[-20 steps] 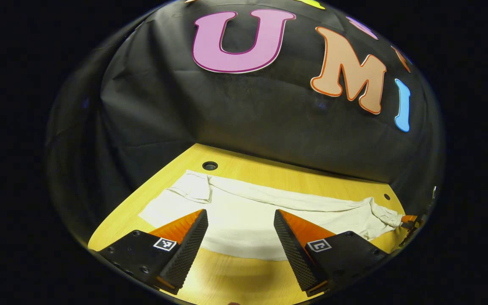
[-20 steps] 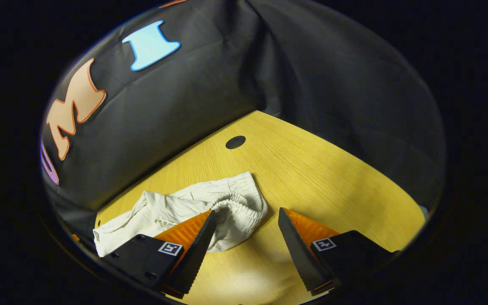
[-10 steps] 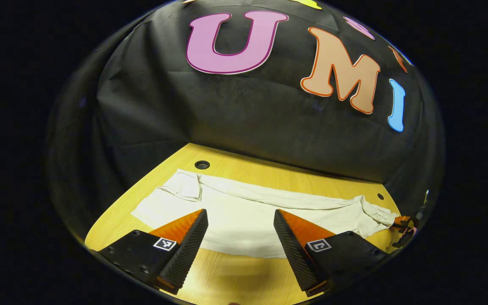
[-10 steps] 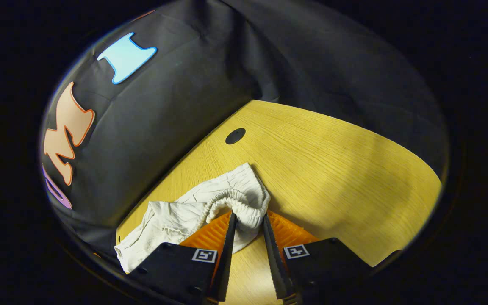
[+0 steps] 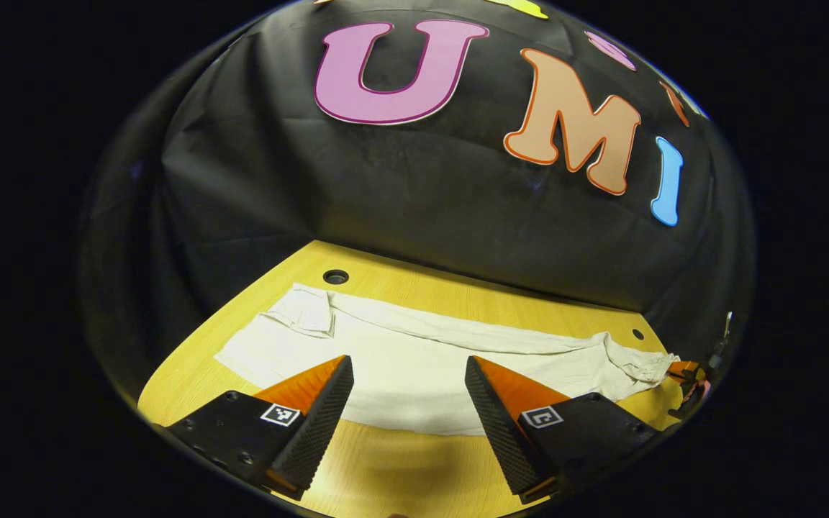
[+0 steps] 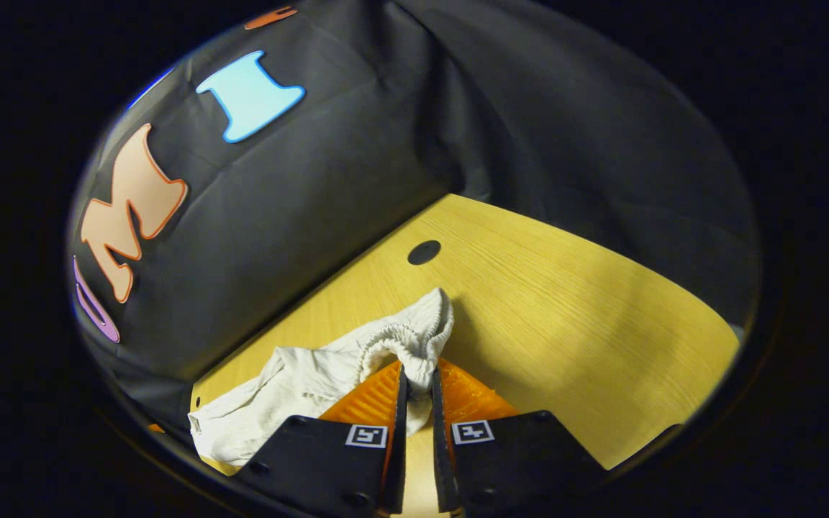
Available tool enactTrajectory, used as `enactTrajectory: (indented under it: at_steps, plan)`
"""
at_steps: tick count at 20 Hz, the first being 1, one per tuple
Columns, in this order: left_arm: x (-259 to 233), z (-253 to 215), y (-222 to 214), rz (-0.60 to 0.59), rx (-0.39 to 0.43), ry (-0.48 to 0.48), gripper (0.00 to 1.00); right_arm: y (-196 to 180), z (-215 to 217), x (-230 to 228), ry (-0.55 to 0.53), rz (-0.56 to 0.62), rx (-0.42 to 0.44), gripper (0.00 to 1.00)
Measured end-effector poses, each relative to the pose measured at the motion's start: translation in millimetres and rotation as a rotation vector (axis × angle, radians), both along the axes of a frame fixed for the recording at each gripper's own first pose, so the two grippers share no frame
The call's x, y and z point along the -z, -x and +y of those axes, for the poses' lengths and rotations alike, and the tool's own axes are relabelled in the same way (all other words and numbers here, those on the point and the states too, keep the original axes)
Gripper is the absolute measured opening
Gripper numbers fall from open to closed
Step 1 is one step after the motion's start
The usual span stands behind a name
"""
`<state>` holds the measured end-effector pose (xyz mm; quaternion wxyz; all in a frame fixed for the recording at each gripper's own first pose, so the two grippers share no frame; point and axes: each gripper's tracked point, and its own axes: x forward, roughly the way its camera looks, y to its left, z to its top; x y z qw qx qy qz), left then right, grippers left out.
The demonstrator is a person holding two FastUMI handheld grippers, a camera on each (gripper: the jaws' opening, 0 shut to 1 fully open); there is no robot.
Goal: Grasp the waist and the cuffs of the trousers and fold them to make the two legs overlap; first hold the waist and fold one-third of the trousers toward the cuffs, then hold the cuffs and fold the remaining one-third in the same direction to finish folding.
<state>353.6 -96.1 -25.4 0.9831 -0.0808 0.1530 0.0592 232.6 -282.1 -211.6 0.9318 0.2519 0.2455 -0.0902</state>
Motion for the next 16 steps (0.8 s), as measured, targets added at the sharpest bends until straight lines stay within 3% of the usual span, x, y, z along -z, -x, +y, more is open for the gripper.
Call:
enactTrajectory:
  at_steps: [3,9,16]
  plan:
    - [4,0,1,0.006,0.011,0.022,0.95,7,19,-27,0.038,-0.047,-0.019,0.12]
    - [0,30,3,0.0,0.096,0.014,0.95,25,76,-84,0.091,-0.138,-0.033,0.12]
    - [6,77,10,0.016,0.175,0.001,0.95,32,216,-141,0.203,-0.206,-0.151,0.12]
